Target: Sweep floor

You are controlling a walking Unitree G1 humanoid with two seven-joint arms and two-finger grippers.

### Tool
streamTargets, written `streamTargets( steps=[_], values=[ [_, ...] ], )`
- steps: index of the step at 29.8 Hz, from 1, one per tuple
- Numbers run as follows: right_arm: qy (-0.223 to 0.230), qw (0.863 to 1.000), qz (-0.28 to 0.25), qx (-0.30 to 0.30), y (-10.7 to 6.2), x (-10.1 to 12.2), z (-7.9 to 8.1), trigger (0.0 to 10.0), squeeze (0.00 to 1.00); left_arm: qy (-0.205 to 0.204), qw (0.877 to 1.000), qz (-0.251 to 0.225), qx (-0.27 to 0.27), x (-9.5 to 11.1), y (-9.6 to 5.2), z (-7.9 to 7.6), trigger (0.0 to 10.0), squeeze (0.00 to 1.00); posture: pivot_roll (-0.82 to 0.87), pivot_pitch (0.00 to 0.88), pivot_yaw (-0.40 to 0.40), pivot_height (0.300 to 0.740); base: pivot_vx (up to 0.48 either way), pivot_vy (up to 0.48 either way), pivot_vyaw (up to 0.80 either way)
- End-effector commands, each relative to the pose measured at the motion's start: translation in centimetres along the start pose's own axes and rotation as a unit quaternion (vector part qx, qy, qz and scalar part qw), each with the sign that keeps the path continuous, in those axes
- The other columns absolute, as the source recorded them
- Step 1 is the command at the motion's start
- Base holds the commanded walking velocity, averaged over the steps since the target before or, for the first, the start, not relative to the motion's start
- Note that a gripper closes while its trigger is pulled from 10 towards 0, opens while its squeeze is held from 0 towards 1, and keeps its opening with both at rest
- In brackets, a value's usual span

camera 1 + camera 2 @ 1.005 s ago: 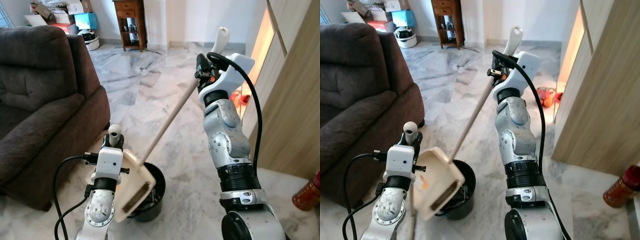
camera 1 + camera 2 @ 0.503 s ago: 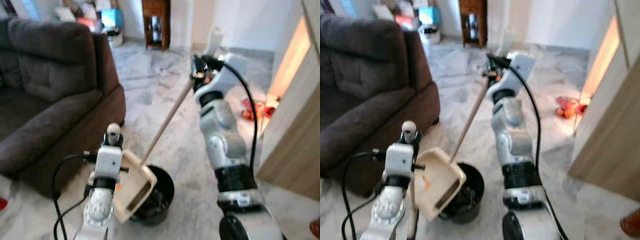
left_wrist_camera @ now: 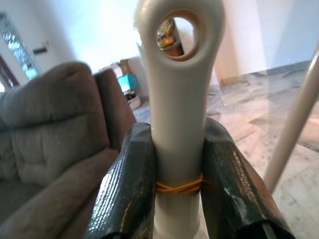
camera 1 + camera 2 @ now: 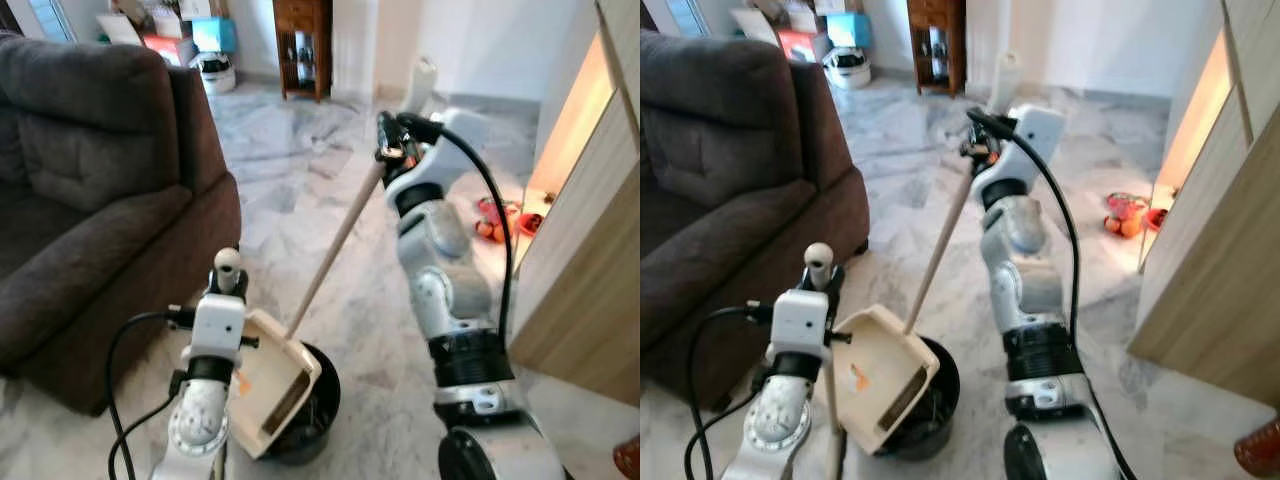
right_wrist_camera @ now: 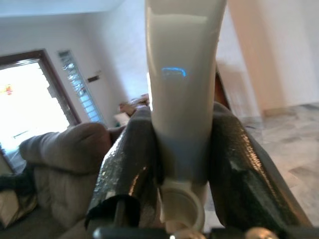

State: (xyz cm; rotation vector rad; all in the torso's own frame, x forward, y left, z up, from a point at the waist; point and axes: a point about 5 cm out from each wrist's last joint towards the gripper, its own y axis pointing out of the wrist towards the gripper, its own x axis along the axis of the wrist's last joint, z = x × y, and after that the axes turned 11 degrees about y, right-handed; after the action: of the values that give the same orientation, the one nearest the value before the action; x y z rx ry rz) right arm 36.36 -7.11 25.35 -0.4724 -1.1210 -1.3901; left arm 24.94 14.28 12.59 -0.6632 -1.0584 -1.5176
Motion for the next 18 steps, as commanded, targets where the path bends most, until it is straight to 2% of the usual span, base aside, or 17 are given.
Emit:
streamTargets(
  steps=[1,10,18],
  values=[
    [0.015,0.999,-0.033,0.014,0.35,1.7,0.72,10.0,0.0,0.004,1.0,-0.02,0.006,0.78,0.27,0.22,10.0,0.0,-0.14,0.0,0.084,0.74,0.255,0.0,0.0],
    [0.015,0.999,-0.029,0.018,0.22,1.45,0.98,10.0,0.0,0.004,1.0,-0.019,0.006,0.76,0.27,0.24,10.0,0.0,-0.14,0.0,0.084,0.74,0.256,0.0,0.0],
    [0.015,0.999,-0.033,0.024,0.08,1.43,1.28,10.0,0.0,0.001,1.0,-0.024,0.004,0.84,0.27,0.14,10.0,0.0,-0.14,0.0,0.084,0.74,0.0,0.0,0.0]
  ],
)
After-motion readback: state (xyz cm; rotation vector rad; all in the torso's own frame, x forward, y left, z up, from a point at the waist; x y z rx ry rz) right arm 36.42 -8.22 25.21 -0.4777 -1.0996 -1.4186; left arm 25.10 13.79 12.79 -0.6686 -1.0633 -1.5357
